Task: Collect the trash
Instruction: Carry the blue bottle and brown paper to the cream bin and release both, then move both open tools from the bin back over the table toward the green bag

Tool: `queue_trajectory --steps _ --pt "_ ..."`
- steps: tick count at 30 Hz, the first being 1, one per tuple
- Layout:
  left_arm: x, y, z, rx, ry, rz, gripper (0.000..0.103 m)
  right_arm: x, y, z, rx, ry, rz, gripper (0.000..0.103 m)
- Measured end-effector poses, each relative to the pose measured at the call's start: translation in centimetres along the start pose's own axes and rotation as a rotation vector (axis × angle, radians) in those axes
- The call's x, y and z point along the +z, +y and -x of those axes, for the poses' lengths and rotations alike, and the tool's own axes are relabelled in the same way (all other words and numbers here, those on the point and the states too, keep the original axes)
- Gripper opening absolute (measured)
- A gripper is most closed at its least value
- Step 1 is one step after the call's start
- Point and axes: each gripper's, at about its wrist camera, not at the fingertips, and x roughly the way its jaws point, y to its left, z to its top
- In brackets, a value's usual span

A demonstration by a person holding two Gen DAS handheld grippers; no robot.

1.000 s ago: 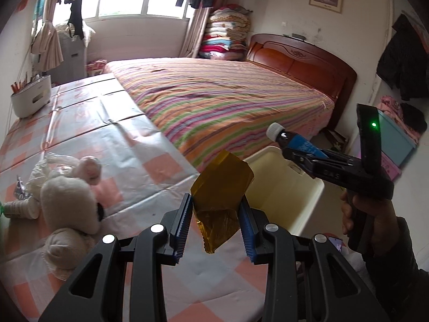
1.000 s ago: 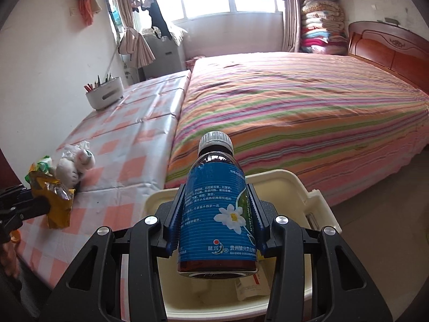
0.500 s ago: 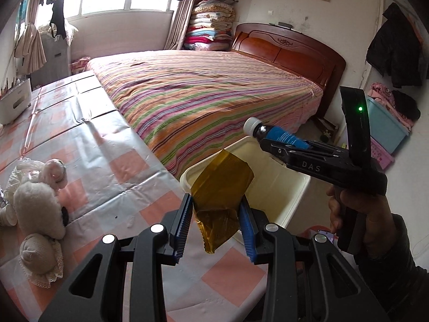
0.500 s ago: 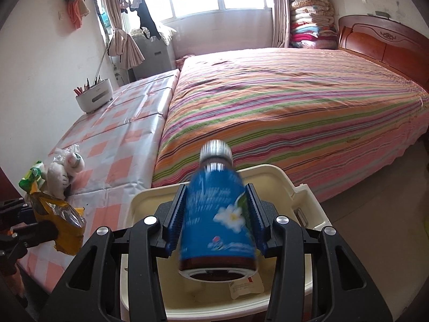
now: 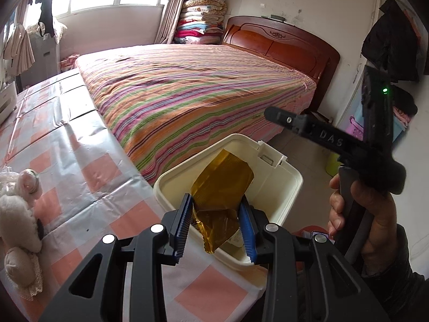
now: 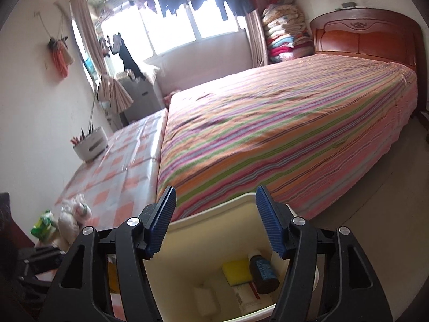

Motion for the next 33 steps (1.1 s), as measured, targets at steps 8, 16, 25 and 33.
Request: queue_trajectory --steps 8,16,25,33 --pt "0.6 -1.5 -3.3 -0.007 0.049 -0.027 0.034 0.6 -0.1 1.0 -0.007 -0.057 -0.026 0.063" --pt "0.9 -2.5 -4.3 0.012 0.04 -0.053 0.07 0.8 0.2 1.3 -0.003 -0.084 -0.034 0.065" --pt "-0.1 -0.4 0.8 0.107 -0.038 -0.102 0.07 0.7 1.8 1.1 -0.005 -0.096 0.009 0.071" --pt "-1.4 4.5 5.8 0.235 -0.136 -0.055 0.07 0.4 5.5 0.0 -0.034 -0.096 0.094 0.088"
